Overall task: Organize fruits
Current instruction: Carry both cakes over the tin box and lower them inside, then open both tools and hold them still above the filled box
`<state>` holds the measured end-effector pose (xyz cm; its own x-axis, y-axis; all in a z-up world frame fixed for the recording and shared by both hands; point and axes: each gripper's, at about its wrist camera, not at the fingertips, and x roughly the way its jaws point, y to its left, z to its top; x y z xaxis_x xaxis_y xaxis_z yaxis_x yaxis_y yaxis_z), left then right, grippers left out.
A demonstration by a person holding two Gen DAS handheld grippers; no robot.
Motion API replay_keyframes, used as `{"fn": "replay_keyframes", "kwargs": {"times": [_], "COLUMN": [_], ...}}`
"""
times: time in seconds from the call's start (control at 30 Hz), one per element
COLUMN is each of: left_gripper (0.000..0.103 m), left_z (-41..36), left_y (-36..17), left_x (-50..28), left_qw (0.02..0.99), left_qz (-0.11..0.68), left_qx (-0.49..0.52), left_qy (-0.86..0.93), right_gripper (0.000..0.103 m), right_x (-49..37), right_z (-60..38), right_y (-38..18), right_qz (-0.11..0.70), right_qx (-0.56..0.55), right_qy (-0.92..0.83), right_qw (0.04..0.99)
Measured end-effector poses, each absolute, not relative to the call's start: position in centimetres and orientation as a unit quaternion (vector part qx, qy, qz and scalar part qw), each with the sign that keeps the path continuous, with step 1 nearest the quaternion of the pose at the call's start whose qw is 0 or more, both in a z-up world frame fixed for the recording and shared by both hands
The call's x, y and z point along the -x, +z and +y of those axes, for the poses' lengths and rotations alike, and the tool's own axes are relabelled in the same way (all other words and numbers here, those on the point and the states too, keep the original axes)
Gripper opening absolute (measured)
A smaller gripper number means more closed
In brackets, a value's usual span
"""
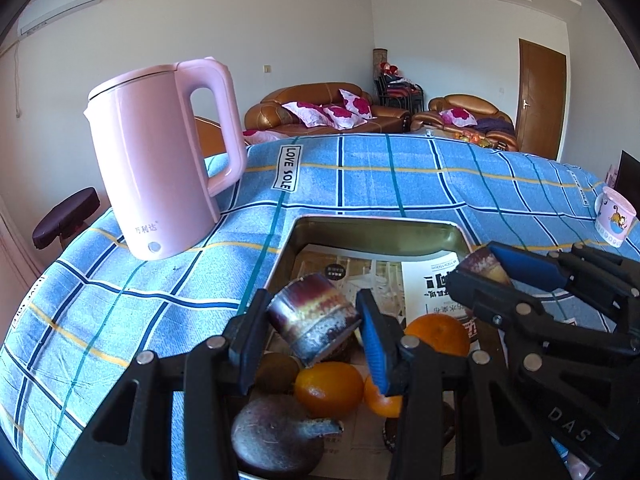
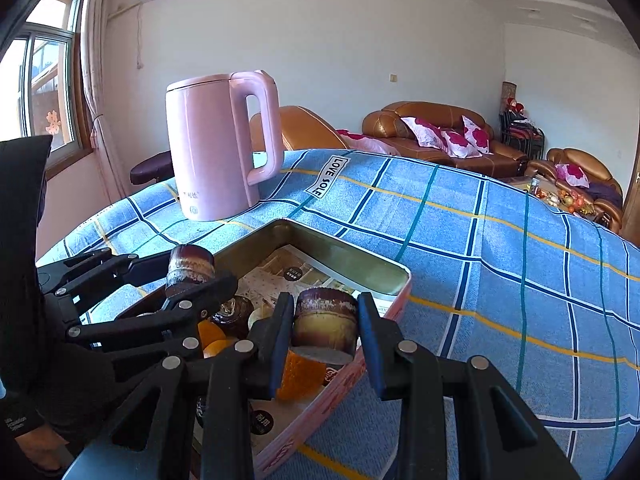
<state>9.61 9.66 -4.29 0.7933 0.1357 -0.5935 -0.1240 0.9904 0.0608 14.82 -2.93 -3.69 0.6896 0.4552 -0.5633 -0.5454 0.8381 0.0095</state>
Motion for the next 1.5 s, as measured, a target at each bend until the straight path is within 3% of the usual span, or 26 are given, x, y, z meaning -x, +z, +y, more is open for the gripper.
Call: {"fn": "replay_keyframes", "kwargs": {"times": [0.47,0.57,0.63,0.77,0.9,1.5], "left_gripper": [0.046,0.056,0.068,0.083,0.096,0.103], "left_z": [9.9,10.2,10.6,11.1,11.0,9.7], "left_y": [-4.7,-4.7,-4.6,-3.8,-3.2,-0.7], "left_x": [-9.7,-9.5,-9.2,-8.3,-7.4,-4.1], "left_qw": [0.944,0.943,0.943,0.947,0.953,0.968], "left_qz": [0.32,0.321,0.318,0.305,0.287,0.231], "left_qx": [-0.01,-0.009,-0.005,0.006,0.009,0.009], "left_qy": [0.075,0.09,0.098,0.098,0.1,0.094], "right_gripper": [0.035,0.035,0.036,0.056,0.061,0.069], "right_x": [-15.0,-15.2,-15.1,-14.8,-14.1,-9.8], "right_z": [-2.8,-2.5,-2.6,-3.8,-4.9,-8.0], "right_y": [-4.3,-4.5,-4.5,-4.0,-3.6,-1.5], "right_qz": [0.285,0.292,0.292,0.284,0.277,0.227], "right_qx": [0.079,0.081,0.081,0.064,0.054,0.055], "right_qy": [0.272,0.277,0.28,0.273,0.265,0.223], "right_qw": [0.916,0.912,0.911,0.917,0.922,0.946]}}
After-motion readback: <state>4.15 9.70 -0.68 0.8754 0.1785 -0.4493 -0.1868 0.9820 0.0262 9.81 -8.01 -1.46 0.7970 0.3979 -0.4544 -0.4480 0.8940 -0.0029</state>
